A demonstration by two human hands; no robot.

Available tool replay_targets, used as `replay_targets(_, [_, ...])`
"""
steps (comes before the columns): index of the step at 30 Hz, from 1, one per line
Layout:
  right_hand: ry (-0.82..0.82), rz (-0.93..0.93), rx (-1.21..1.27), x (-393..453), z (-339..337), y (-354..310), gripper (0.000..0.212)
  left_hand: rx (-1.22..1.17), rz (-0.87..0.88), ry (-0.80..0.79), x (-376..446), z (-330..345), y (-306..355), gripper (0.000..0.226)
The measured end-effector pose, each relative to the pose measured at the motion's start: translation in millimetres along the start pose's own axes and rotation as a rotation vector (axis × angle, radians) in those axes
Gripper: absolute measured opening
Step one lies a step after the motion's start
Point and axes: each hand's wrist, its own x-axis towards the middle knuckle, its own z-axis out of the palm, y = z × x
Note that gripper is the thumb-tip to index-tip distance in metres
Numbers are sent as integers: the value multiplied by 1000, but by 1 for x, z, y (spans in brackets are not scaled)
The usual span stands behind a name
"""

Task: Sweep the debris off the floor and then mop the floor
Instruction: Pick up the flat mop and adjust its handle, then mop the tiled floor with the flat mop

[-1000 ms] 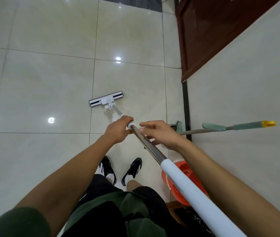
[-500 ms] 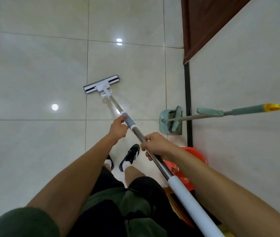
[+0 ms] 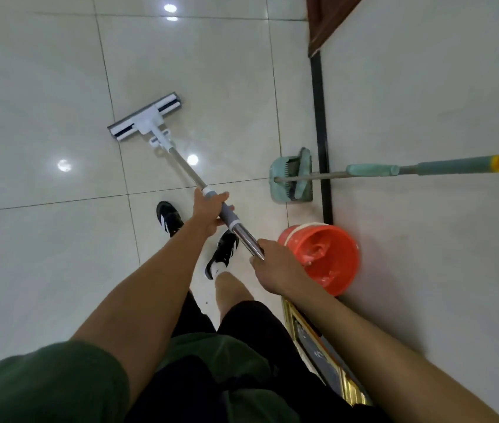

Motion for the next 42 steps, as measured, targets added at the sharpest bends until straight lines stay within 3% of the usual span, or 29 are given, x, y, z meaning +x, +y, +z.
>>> replay_targets(4, [51,-12,-29,-4,-1,1,12,-14,-69,57,6,3,16,44])
replay_targets(18, [112,-86,-275,1,-42,-52,22,27,-22,61,9,-1,78,42])
replay_targets(26, [231,-197,-315,26,-59,-124,19,-3,119,48,15,-46,171,34])
replay_targets(34, [275,-322,-331,64,-88,-206,31,-25,268,110,20,-85,277,24])
replay_targets(42, [274,-458,-366,116,-153,-265,32,-76,334,196,26,-86,371,32])
